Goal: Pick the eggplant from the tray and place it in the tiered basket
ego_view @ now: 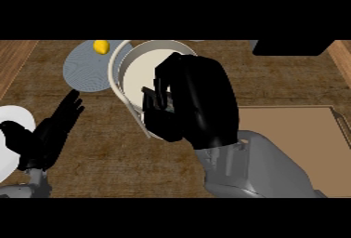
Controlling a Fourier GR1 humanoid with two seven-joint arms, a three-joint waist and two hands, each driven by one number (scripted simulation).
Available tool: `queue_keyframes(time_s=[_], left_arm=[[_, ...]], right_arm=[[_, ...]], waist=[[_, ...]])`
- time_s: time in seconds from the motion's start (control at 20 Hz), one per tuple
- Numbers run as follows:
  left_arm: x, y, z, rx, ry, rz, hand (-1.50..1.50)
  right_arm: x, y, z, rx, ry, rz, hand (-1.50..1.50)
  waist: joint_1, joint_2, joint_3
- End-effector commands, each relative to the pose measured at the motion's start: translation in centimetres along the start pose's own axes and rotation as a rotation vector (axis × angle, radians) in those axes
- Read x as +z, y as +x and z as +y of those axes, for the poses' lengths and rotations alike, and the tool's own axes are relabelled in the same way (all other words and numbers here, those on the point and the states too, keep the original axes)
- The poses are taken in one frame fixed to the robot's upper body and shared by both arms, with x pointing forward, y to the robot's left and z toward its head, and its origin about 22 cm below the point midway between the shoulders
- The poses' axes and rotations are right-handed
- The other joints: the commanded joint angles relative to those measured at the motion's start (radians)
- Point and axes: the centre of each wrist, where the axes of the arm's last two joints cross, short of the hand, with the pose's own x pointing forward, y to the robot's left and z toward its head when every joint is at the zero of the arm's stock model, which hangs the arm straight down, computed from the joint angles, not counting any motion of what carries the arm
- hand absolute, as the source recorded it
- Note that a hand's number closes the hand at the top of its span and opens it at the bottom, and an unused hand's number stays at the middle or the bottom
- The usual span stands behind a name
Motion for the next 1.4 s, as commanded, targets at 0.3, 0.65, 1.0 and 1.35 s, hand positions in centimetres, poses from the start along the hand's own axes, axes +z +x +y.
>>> queue_keyframes(time_s=[0.3,0.65,1.0,1.35], left_arm=[[-0.1,-0.5,0.6,0.028,0.021,-0.014,0.00],[-0.1,-0.1,0.1,0.001,-0.004,-0.023,0.00],[-1.0,0.7,0.0,-0.002,-0.018,-0.018,0.00],[-0.8,-0.5,-2.1,-0.002,-0.014,-0.013,0.00]], right_arm=[[-2.2,-0.3,3.7,0.013,0.008,0.041,1.50],[-6.3,-2.6,6.9,0.075,-0.034,0.078,1.50],[-7.0,-2.5,7.9,-0.051,-0.205,0.048,1.50],[-8.9,-0.8,7.9,-0.020,-0.194,0.022,-1.50]], waist=[[-0.005,0.000,0.001],[0.006,0.003,0.001],[0.012,0.006,0.001],[0.014,0.005,0.000]])
